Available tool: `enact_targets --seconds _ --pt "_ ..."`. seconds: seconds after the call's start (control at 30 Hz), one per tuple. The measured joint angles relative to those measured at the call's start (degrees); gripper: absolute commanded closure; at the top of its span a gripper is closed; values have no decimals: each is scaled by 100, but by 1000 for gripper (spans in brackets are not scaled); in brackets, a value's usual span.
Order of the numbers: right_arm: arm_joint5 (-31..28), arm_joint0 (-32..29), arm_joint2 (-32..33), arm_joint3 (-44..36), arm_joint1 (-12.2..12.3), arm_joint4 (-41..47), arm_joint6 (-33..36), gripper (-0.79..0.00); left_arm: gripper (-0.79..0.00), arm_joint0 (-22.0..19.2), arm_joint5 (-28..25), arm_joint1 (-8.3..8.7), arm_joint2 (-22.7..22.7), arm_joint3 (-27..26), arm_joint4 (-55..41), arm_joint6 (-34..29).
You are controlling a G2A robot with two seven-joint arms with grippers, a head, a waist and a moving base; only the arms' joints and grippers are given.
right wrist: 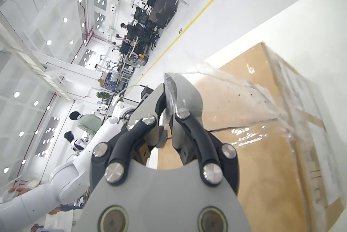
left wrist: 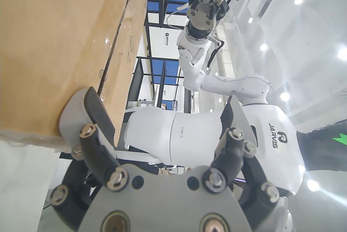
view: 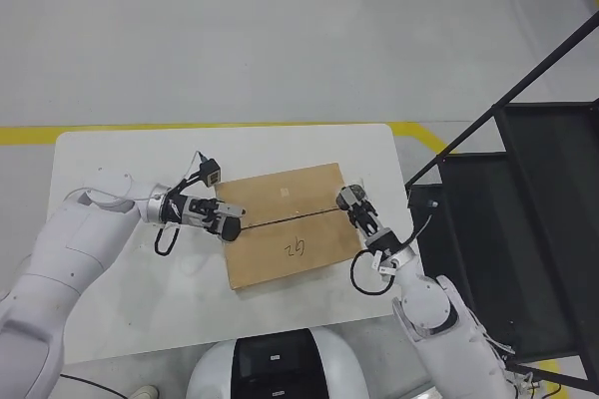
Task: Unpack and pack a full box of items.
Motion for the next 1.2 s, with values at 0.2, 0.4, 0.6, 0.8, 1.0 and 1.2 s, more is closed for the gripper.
enact_targets --seconds 0.2,0.4,0.6,0.8,1.0,1.2 --pt "83 90 -357 237 -32 -200 35 0 -785 27 7 -16 -82 6 -7 -7" --pt "137 258 -534 493 -52 -414 44 0 -785 117 7 23 -250 -162 -185 -7" --pt "288 432 -715 681 -71 -726 53 0 -785 349 6 198 -645 -559 -648 -7" --pt "341 552 -814 830 -76 -1015 110 0 -785 739 6 482 -1251 -1092 -1138 -7" --pt "498 681 -979 851 -91 -1309 195 -92 -785 1270 5 763 -2014 -1737 -1040 -7" --pt "572 829 -1082 991 -101 -1516 291 0 -785 1733 -4 906 -2592 -2148 -951 3"
